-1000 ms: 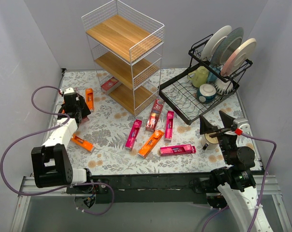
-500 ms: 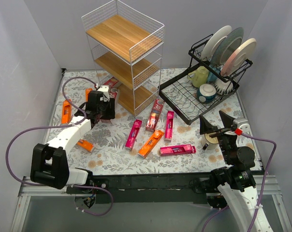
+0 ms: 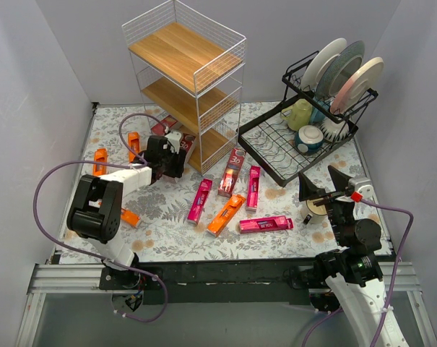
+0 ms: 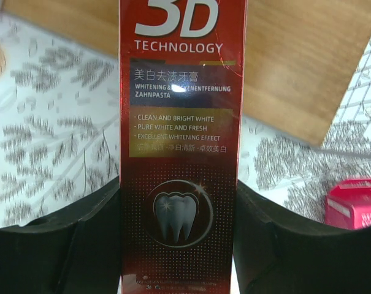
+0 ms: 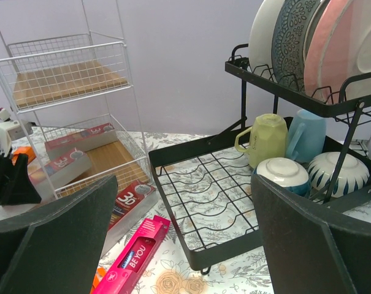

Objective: Place and organize the toothpastes onto the shelf

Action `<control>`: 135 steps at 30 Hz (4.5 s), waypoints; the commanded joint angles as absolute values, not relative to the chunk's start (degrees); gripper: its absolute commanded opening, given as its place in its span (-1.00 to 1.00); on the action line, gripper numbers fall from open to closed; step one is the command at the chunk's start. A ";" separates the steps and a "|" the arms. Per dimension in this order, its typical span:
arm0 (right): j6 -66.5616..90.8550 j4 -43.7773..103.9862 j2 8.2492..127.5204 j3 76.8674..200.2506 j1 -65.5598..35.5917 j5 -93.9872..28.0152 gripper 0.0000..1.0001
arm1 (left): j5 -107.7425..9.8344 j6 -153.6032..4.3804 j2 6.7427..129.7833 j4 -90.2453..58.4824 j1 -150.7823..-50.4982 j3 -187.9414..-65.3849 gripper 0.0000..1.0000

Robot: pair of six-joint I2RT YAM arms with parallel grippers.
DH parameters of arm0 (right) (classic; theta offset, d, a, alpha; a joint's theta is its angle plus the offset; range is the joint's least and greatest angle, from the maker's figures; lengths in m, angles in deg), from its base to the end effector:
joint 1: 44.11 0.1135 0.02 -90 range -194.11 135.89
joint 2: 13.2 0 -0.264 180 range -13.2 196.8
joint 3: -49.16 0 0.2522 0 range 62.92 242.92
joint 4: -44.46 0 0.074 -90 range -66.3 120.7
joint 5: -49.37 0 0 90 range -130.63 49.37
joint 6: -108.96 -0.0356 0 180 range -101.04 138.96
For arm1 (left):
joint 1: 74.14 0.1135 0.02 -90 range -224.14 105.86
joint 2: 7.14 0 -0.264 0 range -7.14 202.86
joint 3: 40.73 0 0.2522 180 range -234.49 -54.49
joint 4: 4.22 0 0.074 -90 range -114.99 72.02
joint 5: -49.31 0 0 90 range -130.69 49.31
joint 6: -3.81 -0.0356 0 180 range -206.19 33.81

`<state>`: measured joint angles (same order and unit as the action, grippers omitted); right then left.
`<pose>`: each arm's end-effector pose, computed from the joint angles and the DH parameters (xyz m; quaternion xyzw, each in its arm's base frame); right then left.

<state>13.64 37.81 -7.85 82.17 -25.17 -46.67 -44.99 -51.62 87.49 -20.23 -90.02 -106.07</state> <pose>0.0794 0.0233 0.2944 -0.0239 0.5667 0.1438 0.8109 0.3246 -0.0951 0.1754 -0.1360 0.9143 -0.1933 0.3290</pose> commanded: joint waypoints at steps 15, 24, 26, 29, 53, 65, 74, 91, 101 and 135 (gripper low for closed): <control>15.01 38.17 -7.48 84.46 -24.86 -47.92 0.97 | -44.74 -53.85 89.19 -2.87 -88.82 -107.15 0.54; 14.92 38.26 -7.48 84.46 -24.78 -47.39 0.97 | -42.01 -33.59 77.60 -1.46 -88.20 -98.36 0.96; 14.92 38.26 -7.40 84.37 -24.78 -47.22 0.97 | -41.40 -28.48 73.74 -1.72 -88.03 -95.55 0.96; 14.74 38.35 -7.74 84.37 -24.86 -47.31 0.97 | -36.66 -17.49 67.69 -3.22 -87.85 -91.33 0.96; 14.83 38.08 -7.57 84.37 -24.78 -47.83 0.97 | -34.89 23.14 78.27 9.60 -86.97 -81.65 0.65; 14.83 38.00 -6.78 84.37 -24.78 -48.01 0.97 | -34.54 22.09 84.87 12.51 -86.10 -87.80 -0.10; 15.18 37.73 -6.61 84.63 -24.86 -48.45 0.97 | -35.86 20.77 90.23 13.30 -84.86 -93.07 -0.26; 15.45 37.38 -6.60 84.90 -24.78 -48.80 0.97 | -39.11 18.49 95.16 12.69 -84.25 -100.28 -0.28; 15.45 37.29 -6.25 84.81 -24.86 -48.63 0.97 | -40.25 18.57 96.74 12.51 -84.16 -102.30 -0.28; 15.27 37.20 -4.76 85.16 -24.69 -46.69 0.97 | -29.21 -12.44 57.12 -7.52 -100.56 -86.85 0.76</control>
<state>14.84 36.15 -4.92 82.43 -25.04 -47.04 -36.49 -3.08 64.47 -0.27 -93.91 -90.00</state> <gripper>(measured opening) 0.985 0.867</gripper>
